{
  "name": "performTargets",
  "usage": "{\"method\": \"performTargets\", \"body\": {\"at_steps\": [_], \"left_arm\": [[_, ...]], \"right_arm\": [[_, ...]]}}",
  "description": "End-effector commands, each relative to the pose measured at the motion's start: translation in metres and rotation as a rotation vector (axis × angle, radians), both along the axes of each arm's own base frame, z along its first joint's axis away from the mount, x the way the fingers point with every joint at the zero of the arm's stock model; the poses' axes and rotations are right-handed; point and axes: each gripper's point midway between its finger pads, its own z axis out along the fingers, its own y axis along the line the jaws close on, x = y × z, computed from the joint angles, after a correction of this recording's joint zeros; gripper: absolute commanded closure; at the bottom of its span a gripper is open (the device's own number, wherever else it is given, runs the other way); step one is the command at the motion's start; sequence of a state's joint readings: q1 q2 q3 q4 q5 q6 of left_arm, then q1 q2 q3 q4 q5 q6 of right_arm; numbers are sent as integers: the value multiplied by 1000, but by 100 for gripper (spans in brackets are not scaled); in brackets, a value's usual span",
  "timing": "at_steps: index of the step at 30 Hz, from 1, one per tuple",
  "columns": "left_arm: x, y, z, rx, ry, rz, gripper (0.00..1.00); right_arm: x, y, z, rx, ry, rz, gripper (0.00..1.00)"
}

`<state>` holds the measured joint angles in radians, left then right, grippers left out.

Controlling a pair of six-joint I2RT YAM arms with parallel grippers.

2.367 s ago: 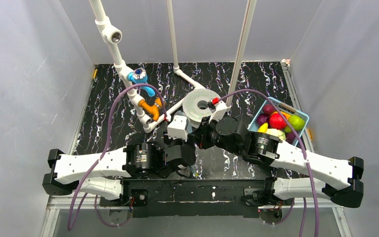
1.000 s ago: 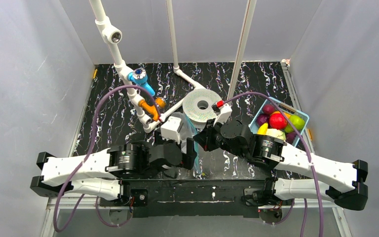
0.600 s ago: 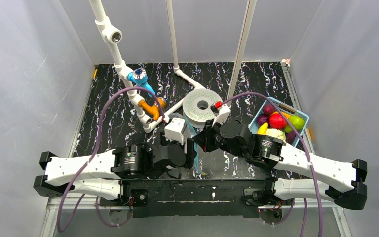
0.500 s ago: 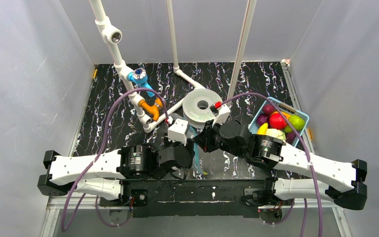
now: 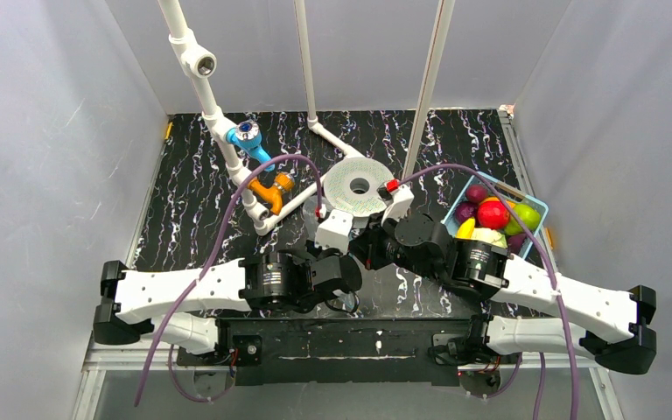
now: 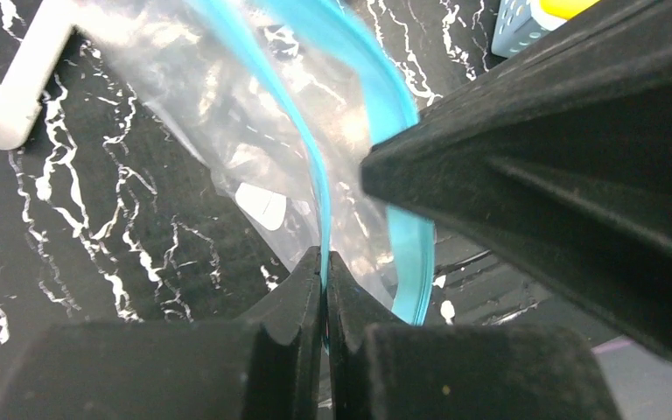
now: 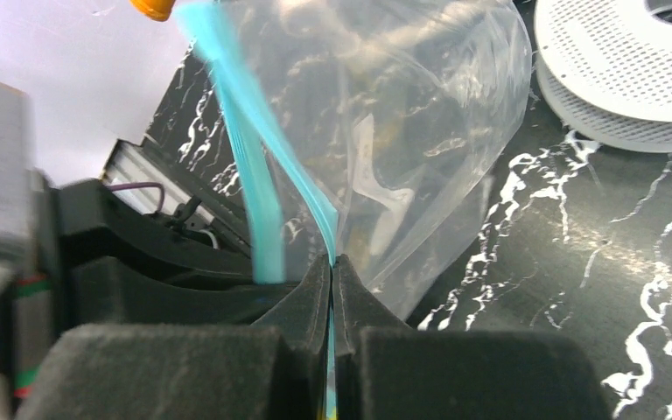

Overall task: Place the food in the zip-top bag and seal the zipper
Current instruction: Open the zipper of the food storage bag at the center of the board.

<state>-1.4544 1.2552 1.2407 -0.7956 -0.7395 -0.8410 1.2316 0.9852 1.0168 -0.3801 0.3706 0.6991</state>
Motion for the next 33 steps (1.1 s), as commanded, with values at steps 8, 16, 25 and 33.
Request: {"method": "performTargets", "body": {"at_steps": [8, 16, 25, 33], "left_arm": [[-10, 45, 105, -22, 43, -28, 100], [-7, 33, 97, -130, 83, -27, 100], [6, 32, 12, -99, 170, 180, 100], [11, 15, 15, -170, 155, 168, 100]], "right_arm": [[26, -33, 2, -200, -119, -11, 99], [-4, -2, -9, -141, 45, 220, 99], [-5, -4, -41, -205, 126, 196, 52], [-9, -7, -63, -153, 311, 50, 2]]}}
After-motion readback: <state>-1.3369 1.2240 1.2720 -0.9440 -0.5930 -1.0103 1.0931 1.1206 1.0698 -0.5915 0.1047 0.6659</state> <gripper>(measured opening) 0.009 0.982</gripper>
